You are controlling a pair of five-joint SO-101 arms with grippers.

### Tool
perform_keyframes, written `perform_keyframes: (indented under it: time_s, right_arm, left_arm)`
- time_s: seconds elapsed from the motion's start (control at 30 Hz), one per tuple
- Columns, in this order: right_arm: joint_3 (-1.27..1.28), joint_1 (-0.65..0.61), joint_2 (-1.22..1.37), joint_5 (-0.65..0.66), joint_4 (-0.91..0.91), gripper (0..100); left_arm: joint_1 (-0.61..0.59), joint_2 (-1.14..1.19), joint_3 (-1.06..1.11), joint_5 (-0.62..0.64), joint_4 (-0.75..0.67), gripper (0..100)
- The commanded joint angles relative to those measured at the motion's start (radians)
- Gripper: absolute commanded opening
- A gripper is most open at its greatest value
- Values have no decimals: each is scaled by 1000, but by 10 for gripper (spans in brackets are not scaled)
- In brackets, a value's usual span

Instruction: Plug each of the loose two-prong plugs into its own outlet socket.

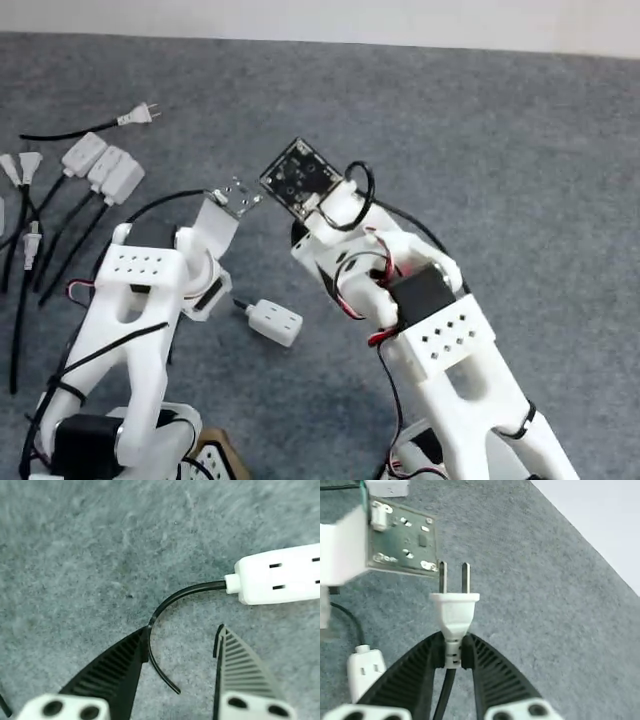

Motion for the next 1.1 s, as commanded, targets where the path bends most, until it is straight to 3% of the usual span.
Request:
perform_keyframes:
  time_s: [0.0, 0.23, 0.4, 0.6, 0.87, 1.07]
  right_arm:
    - [-53, -38, -2, -15, -1, 8]
    - [-22, -16, 159, -12, 4, 8]
    - [-22, -18, 214, -12, 1, 8]
    - [-18, -28, 213, -11, 5, 8]
    - [-12, -31, 213, -26, -31, 8]
    - [113, 22, 213, -61, -209, 8]
  left_arm:
    - [15, -28, -4, -8, 14, 231]
    - [-5, -31, -30, -3, 14, 231]
    - [-117, -30, -168, 43, 3, 231]
    - [-166, -28, -312, 221, -236, 231]
    - [-93, 13, -188, 417, -609, 231]
    - [22, 31, -165, 437, -586, 231]
